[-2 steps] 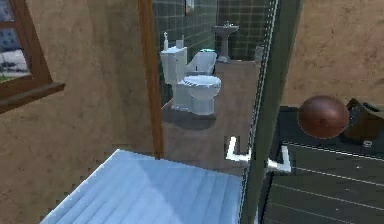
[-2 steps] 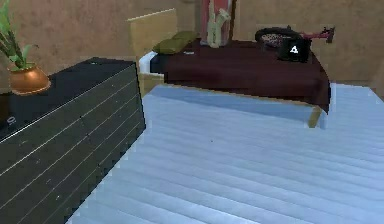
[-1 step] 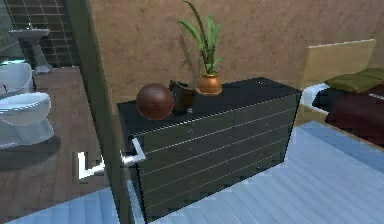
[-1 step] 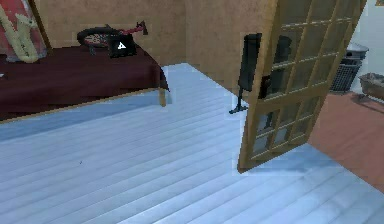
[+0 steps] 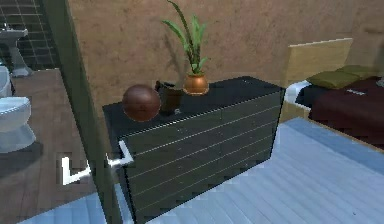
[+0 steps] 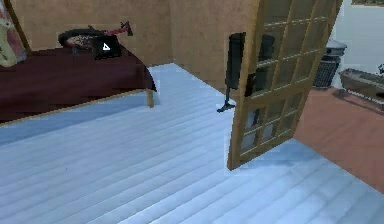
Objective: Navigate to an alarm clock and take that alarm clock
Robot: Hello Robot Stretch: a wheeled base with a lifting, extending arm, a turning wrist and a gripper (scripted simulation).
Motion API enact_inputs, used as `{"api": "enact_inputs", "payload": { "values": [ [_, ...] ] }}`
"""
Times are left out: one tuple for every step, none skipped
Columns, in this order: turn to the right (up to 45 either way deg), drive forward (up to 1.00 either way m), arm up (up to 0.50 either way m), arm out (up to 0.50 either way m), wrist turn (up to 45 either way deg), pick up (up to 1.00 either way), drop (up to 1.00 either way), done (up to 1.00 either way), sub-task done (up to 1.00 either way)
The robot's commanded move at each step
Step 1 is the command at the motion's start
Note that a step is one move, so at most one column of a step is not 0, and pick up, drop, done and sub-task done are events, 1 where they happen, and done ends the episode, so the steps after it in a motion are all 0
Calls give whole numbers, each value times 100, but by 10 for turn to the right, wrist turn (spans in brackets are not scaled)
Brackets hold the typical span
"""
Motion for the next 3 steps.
{"api": "enact_inputs", "payload": {
  "values": [
    [0, 50, 0, 0, 0, 0, 0, 0, 0],
    [-90, 0, 0, 0, 0, 0, 0, 0, 0],
    [0, 35, 0, 0, 0, 0, 0, 0, 0]
  ]
}}
